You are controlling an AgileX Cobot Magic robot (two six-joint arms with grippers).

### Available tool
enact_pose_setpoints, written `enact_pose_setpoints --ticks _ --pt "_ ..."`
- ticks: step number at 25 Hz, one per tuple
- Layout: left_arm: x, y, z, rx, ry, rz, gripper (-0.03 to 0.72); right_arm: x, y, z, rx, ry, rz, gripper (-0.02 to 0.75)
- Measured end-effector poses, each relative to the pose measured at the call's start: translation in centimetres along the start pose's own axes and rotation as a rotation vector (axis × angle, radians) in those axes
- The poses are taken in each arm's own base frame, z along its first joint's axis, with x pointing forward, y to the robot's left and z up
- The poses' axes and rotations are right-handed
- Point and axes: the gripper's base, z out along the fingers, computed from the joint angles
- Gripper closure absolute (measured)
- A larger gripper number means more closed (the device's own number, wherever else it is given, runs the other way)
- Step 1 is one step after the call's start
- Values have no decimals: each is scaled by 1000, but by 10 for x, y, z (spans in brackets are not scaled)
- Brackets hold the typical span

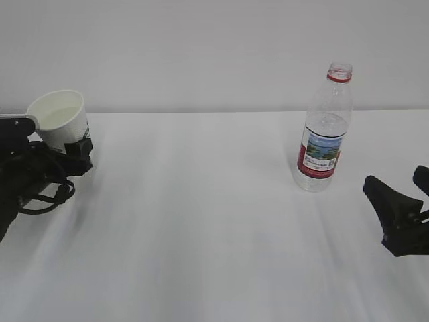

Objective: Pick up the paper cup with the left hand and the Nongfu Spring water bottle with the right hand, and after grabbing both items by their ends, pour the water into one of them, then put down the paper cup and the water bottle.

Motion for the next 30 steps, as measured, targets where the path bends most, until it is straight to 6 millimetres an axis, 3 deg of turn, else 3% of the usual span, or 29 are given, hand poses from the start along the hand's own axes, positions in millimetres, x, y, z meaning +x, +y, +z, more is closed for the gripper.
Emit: enact_pose_setpoints --ticks 6,23,30 --pt "11 18 2 -62 28 -18 137 0 0 0 0 0 0 145" --pt "19 20 3 -67 27 -21 135 0 0 0 0 0 5 145" --pt "19 19 4 -56 29 -16 54 0 0 0 -2 0 6 146"
